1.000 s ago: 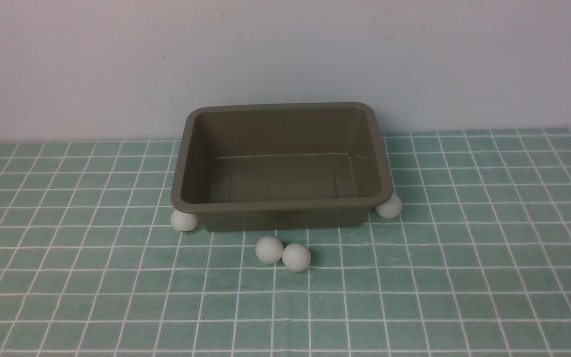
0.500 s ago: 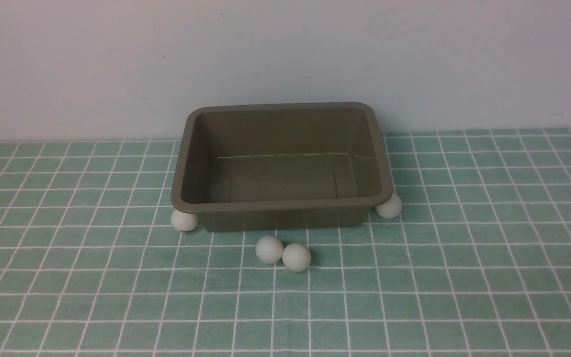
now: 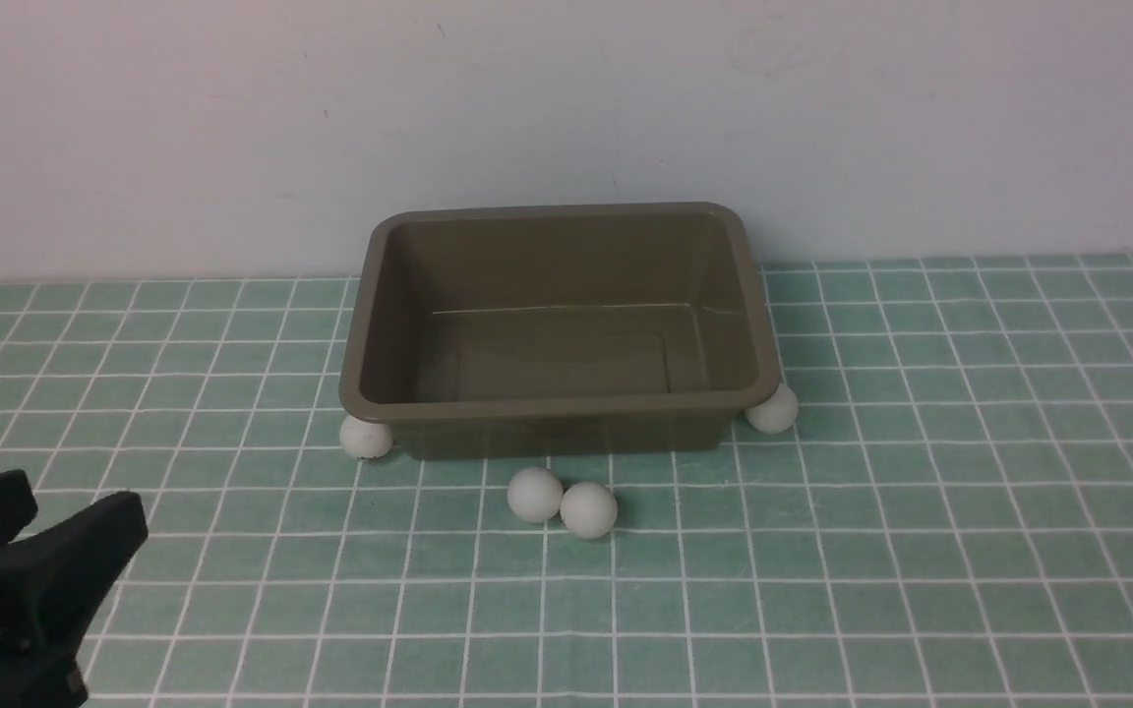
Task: Put the table tennis balls in the box on the green coffee tablecloth.
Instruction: 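Reach for and grasp a ping pong ball on the table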
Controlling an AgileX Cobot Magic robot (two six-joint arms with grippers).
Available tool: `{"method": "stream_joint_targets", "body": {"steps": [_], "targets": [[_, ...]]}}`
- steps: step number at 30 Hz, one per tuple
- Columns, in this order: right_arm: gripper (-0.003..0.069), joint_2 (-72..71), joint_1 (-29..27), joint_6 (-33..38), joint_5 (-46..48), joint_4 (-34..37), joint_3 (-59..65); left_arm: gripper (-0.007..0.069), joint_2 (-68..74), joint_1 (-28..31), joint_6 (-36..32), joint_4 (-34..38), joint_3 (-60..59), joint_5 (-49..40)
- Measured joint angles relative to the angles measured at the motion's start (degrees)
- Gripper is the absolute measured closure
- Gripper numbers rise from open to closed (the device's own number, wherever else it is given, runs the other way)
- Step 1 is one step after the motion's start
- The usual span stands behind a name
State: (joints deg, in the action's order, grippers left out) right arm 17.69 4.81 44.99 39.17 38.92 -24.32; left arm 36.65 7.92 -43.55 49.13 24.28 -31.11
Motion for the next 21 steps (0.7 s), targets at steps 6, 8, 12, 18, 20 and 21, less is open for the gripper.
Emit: {"method": "stream_joint_targets", "body": {"steps": [6, 8, 12, 18, 20, 21], "targets": [[0.0143, 8.51, 0.00, 3.73, 0.44, 0.97, -5.37, 0.0178, 7.52, 0.00, -3.07, -1.56, 0.00, 0.04], [0.0143, 11.41, 0.00, 5.11, 1.20, 1.14, -7.11, 0.0178, 8.49, 0.00, -4.38, -1.35, 0.13, 0.04], [0.0143, 21.95, 0.00, 10.68, 4.60, 1.97, -12.20, 0.0178, 9.22, 0.00, -5.80, -0.65, 1.21, 0.04], [0.0143, 32.73, 0.00, 17.97, 8.25, 5.79, -15.90, 0.0178, 9.65, 0.00, 2.59, -14.42, 2.29, 0.11], [0.0143, 35.27, 0.00, 19.52, 8.25, 7.97, -16.07, 0.0178, 10.06, 0.00, 9.41, -21.29, 2.29, 0.04], [0.0143, 35.99, 0.00, 20.03, 8.25, 8.51, -16.12, 0.0178, 10.34, 0.00, 13.60, -25.86, 2.29, -0.11]]}}
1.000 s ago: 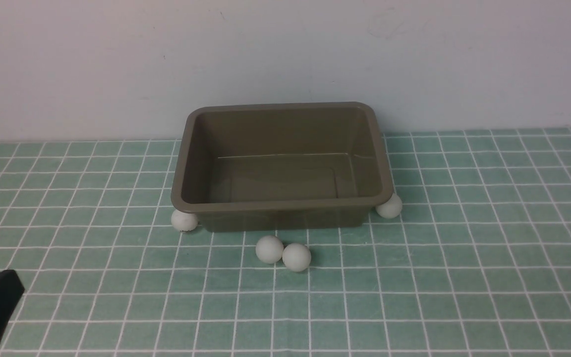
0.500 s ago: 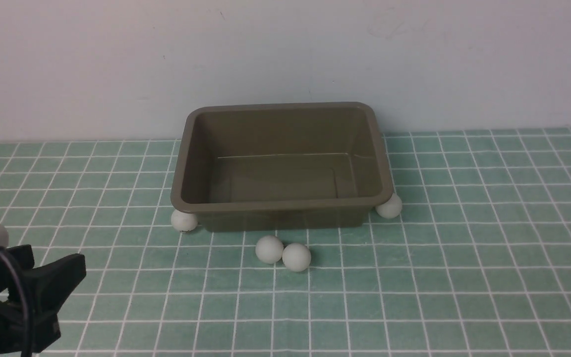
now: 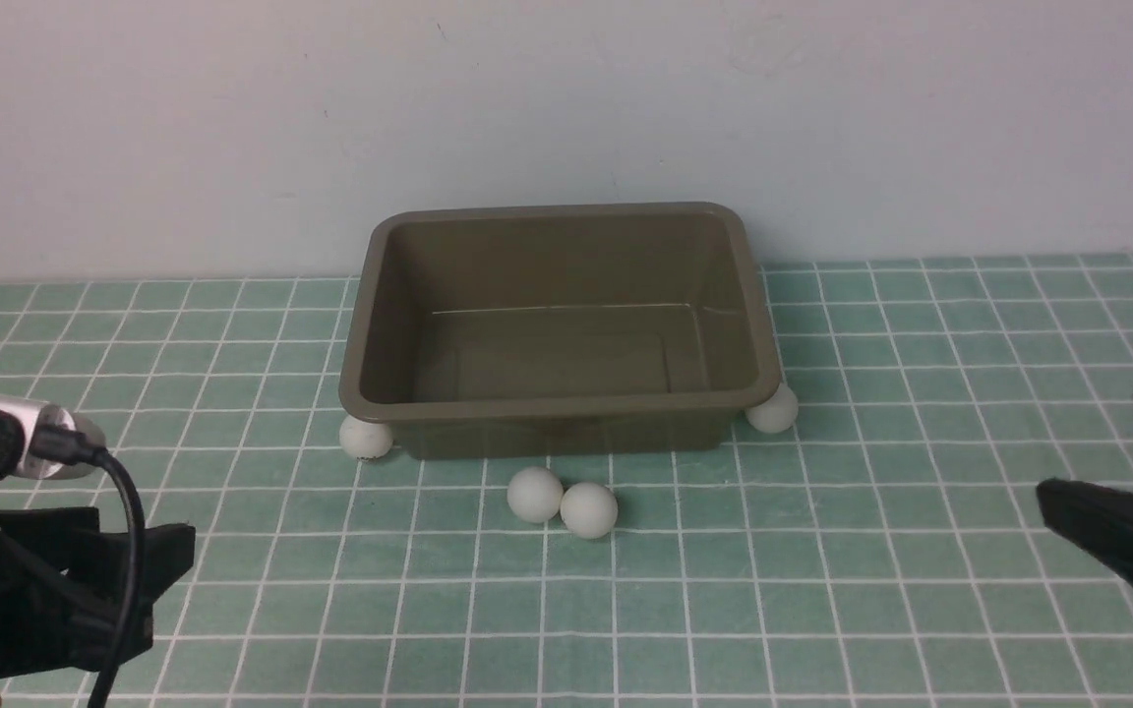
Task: Put the table tennis balls in the box on the green coffee tablecloth.
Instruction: 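Reach for and grasp a ping pong ball on the table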
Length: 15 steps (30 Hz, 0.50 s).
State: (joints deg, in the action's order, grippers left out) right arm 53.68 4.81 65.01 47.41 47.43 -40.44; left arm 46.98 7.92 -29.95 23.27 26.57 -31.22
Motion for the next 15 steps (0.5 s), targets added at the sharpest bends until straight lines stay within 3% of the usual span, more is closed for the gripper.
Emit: {"method": "stream_joint_targets", "body": {"steps": [3, 6, 15], "targets": [[0.0143, 2.01, 0.00, 1.81, -0.06, 1.47, -0.17, 0.0178, 0.05, 0.00, 10.13, -9.90, 0.00, 0.22], [0.0143, 4.01, 0.00, 4.13, -1.35, 4.31, -0.17, 0.0178, 0.05, 0.00, 13.40, -11.83, 0.89, 0.87], [0.0143, 12.11, 0.00, 4.63, 1.83, 4.83, -8.14, 0.0178, 3.09, 0.00, 8.02, -10.89, 9.43, 1.32]]}}
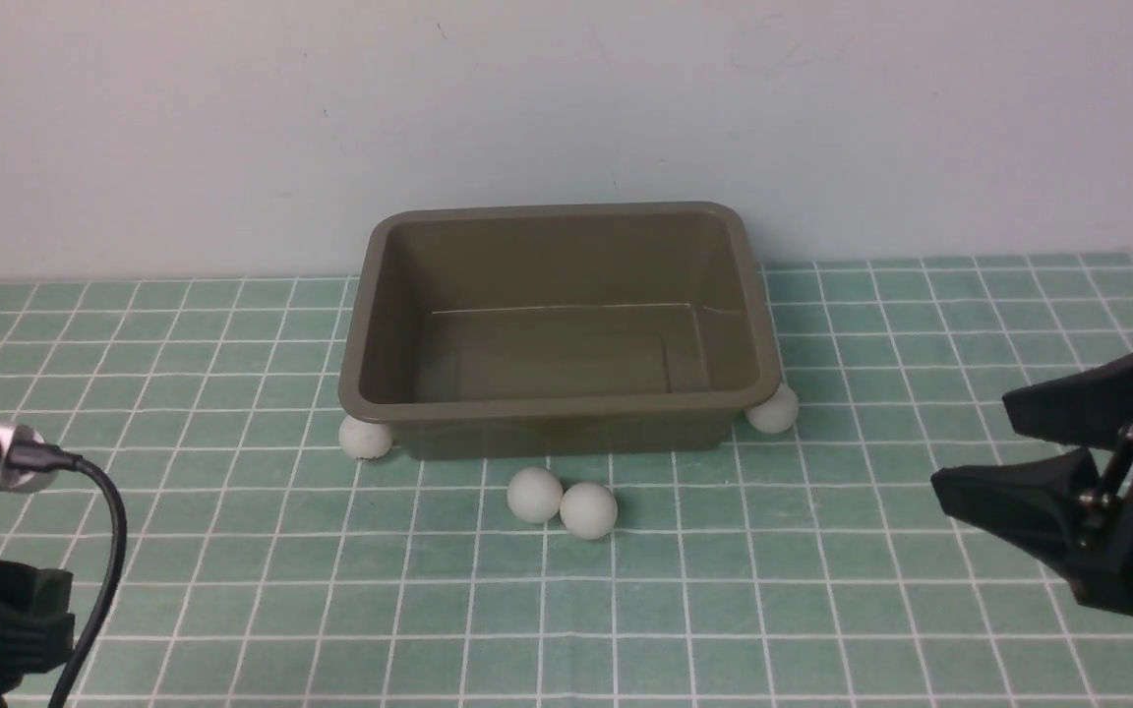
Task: Put the table tennis balls in the box on the green coffee tablecloth.
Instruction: 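Reach for and grasp a ping pong ball on the table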
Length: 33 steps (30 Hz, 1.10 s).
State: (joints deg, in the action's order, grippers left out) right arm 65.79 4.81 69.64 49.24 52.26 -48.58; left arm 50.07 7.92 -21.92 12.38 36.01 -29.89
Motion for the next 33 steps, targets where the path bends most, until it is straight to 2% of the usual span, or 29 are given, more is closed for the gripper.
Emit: {"method": "stream_joint_targets", "body": {"steps": [7, 9, 13, 18, 33], "targets": [[0.0143, 13.11, 0.00, -10.45, 4.08, -12.13, -13.41, 0.0178, 1.46, 0.00, -0.39, 2.39, 0.64, 0.23], [0.0143, 17.20, 0.00, -11.72, 5.89, -13.71, -16.40, 0.0178, 1.52, 0.00, -0.39, 2.39, 0.64, 0.23], [0.0143, 23.51, 0.00, -11.90, 8.81, -14.68, -21.25, 0.0178, 1.68, 0.00, -0.46, 2.87, 0.64, 0.23], [0.0143, 29.17, 0.00, -8.03, 8.77, -15.13, -25.26, 0.0178, 1.74, 0.00, -0.76, 3.26, 0.64, 0.17], [0.0143, 35.80, 0.00, -7.01, 5.38, -14.97, -26.43, 0.0178, 1.74, 0.00, -0.81, 3.37, 0.64, -0.11]]}}
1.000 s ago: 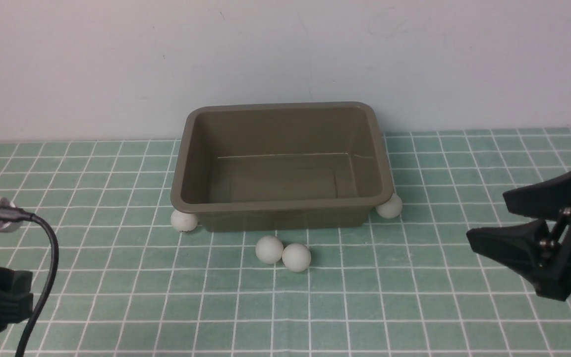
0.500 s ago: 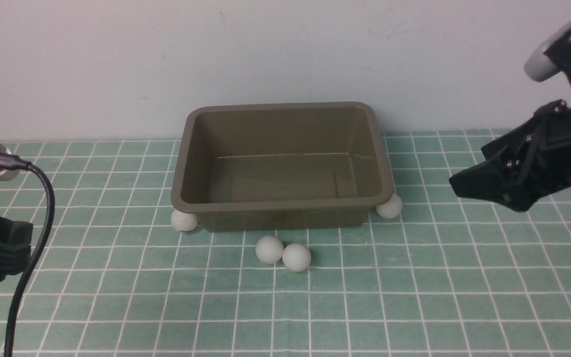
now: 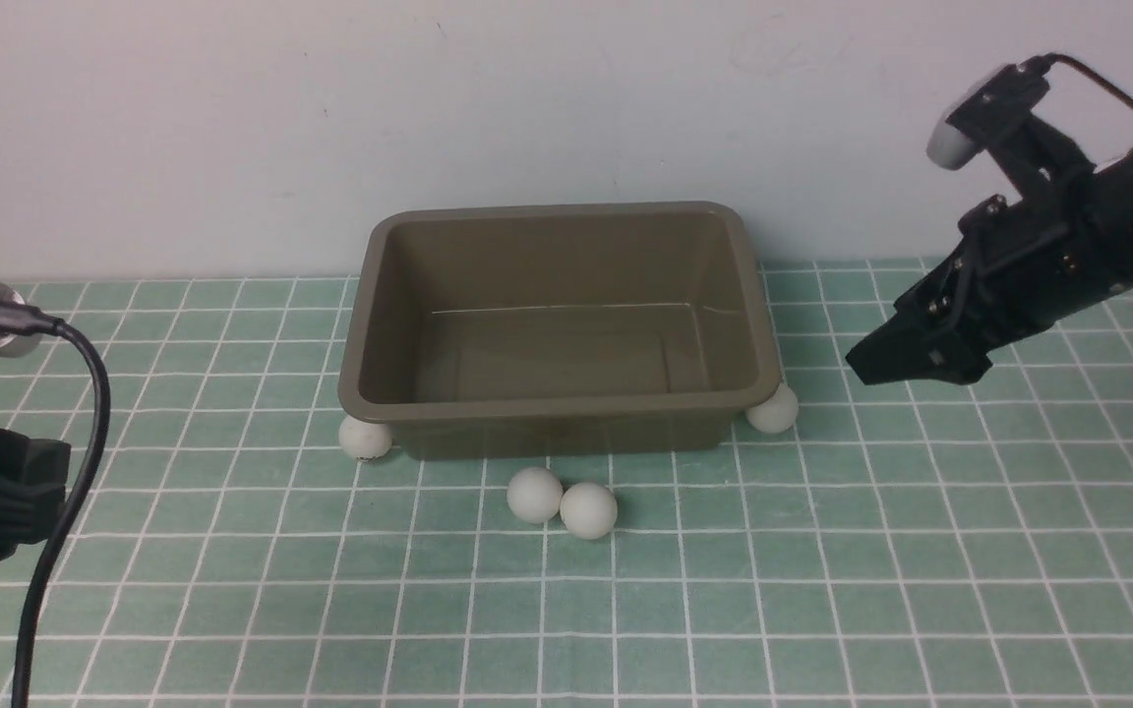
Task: Put the table tennis balls in the box on the green coffee tablecloth.
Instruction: 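Reach for and grasp a ping pong ball on the table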
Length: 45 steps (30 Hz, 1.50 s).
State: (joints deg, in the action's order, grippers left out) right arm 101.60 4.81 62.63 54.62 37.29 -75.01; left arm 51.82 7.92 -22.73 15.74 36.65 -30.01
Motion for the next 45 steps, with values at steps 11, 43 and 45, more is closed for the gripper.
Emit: {"method": "stream_joint_targets", "body": {"steps": [11, 43, 45], "targets": [[0.0143, 0.00, 0.00, 1.12, -1.45, 1.65, 0.00, 0.0178, 0.00, 0.00, 0.00, 0.00, 0.00, 0.00], [0.0143, 7.65, 0.00, 3.47, -9.55, 4.76, -0.06, 0.0178, 0.00, 0.00, -0.05, 0.06, 0.00, -0.11], [0.0143, 8.22, 0.00, 4.28, -10.09, 5.60, -0.06, 0.0178, 0.00, 0.00, -0.05, 0.06, 0.00, -0.11]]}}
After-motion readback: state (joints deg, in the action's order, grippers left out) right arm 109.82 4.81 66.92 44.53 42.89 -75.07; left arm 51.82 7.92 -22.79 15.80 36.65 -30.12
